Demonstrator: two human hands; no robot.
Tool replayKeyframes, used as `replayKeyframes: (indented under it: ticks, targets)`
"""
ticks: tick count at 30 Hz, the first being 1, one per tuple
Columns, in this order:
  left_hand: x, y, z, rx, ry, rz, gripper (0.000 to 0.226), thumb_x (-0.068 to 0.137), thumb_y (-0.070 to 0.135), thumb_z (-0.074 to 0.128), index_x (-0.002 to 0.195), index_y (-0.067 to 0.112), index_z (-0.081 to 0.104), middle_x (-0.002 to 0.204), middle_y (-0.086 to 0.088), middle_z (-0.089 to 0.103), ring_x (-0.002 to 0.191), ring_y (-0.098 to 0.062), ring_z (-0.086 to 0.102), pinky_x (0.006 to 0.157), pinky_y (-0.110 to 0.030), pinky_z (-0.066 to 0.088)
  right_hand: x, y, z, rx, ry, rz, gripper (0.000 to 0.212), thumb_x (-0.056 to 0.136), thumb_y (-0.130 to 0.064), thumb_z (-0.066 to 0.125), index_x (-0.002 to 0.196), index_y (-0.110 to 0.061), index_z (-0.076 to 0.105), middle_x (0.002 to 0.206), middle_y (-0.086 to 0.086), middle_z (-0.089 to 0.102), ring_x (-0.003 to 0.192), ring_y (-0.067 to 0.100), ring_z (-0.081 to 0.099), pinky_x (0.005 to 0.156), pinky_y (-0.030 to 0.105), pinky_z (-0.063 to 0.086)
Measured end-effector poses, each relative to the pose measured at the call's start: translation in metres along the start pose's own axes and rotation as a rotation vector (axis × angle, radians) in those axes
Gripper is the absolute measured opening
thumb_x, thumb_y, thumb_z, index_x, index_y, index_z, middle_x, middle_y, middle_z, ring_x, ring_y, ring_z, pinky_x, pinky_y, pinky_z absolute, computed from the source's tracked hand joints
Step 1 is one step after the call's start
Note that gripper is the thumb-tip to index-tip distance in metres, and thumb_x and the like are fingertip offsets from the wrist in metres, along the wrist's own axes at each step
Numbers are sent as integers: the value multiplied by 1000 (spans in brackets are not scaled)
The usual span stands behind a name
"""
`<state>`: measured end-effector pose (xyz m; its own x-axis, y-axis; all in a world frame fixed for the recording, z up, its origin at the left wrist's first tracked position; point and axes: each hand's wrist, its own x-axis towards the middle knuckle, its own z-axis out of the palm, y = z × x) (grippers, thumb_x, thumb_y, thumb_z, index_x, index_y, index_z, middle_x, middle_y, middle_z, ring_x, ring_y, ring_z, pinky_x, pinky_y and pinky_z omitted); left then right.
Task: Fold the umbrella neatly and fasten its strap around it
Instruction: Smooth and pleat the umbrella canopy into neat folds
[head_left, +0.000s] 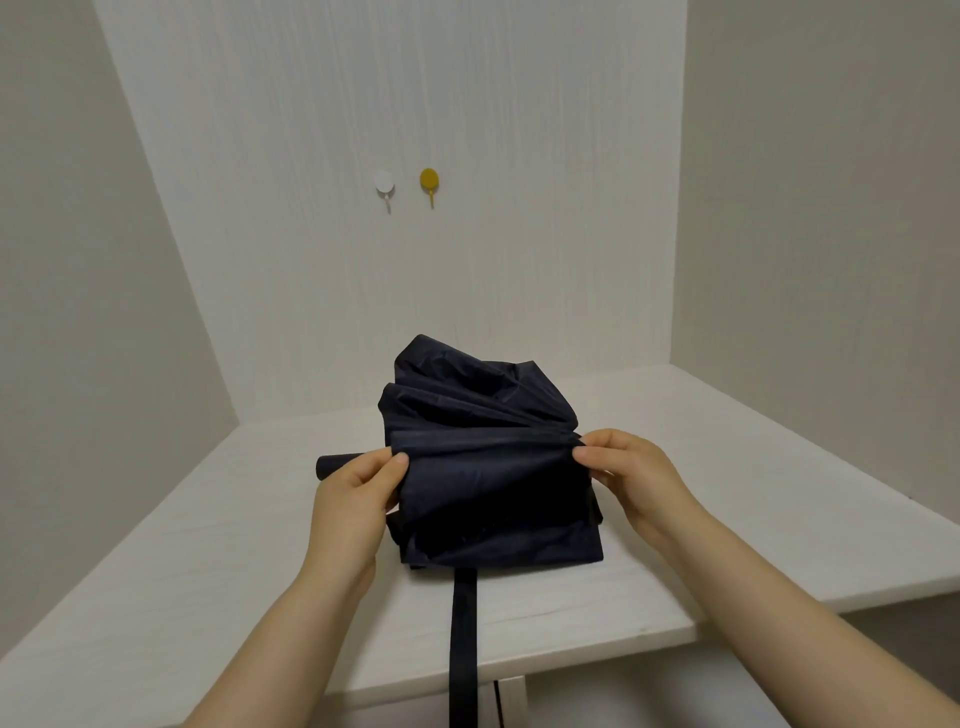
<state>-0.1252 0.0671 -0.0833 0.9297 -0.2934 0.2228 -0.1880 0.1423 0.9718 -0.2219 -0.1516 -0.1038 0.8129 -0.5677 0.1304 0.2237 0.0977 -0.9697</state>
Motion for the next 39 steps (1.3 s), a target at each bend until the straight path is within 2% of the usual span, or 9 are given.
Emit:
replayKeyframes:
  ticks: [4, 6, 9, 13, 17, 21, 24, 31, 39]
  targets:
    - [-1, 0, 3, -7, -12, -10, 27, 90, 12, 54, 71, 20, 72, 74, 1, 67, 79, -21, 55, 77, -34, 43, -5, -2, -7, 40, -49, 0, 19, 79, 3, 60, 66, -10, 57, 68, 0, 65, 72, 18, 57, 79, 27, 44]
    - [-2, 1, 5, -12, -26, -9, 27, 90, 11, 54, 72, 18, 72, 69, 6, 68, 76, -18, 56, 75, -31, 44, -8, -6, -7, -64, -58, 15, 12, 84, -4, 59, 73, -10, 60, 76, 4, 61, 76, 19, 54, 78, 25, 45]
    - [-3, 2, 7, -17, -35, 6, 24, 90, 11, 53, 75, 16, 71, 63, 14, 69, 74, -15, 57, 70, -28, 45, -12, -9, -4, -167, 24, 19, 10, 80, -3, 63, 76, -13, 62, 76, 4, 60, 74, 18, 53, 78, 26, 42]
    - [-5, 2, 3, -25, -9, 7, 21, 90, 10, 54, 81, 19, 71, 65, 16, 71, 78, -18, 61, 76, -32, 47, -18, -11, -5, -67, 117, 31, 18, 78, 4, 63, 76, -14, 60, 73, 0, 61, 72, 15, 56, 82, 28, 42]
    - [-7, 1, 0, -29, -33, -1, 21, 90, 9, 54, 82, 18, 72, 69, 12, 72, 79, -19, 62, 72, -30, 48, -24, -10, -5, 46, 92, 116, 23, 80, 7, 58, 75, -15, 56, 69, -1, 59, 62, 12, 53, 66, 24, 43]
    - [-9, -1, -3, -13, -53, -8, 23, 89, 9, 54, 83, 18, 74, 78, 5, 74, 81, -21, 63, 75, -34, 47, -26, -6, -8, 67, 85, 204, 22, 79, 7, 57, 75, -15, 56, 66, 0, 55, 57, 13, 46, 61, 25, 37]
    - [-14, -3, -5, -3, -87, -24, 23, 90, 9, 53, 83, 17, 74, 80, 1, 75, 80, -21, 64, 78, -35, 47, -28, -2, -12, 27, 77, 280, 16, 81, 2, 57, 75, -13, 57, 68, 2, 52, 54, 13, 41, 55, 24, 36]
    - [-21, -7, -11, 35, -130, -59, 27, 89, 4, 51, 76, 13, 72, 71, 3, 73, 65, -12, 65, 65, -29, 47, -33, 1, -23, -177, -14, 488, 13, 86, -14, 53, 78, -11, 62, 59, 2, 62, 44, 12, 50, 47, 21, 42]
    - [-23, -7, -15, 51, -154, -52, 32, 88, 4, 52, 68, 15, 74, 74, -2, 74, 74, -20, 65, 70, -31, 48, -28, 2, -24, -229, -86, 612, 13, 88, -18, 53, 79, -12, 60, 54, 1, 58, 33, 9, 41, 36, 13, 33]
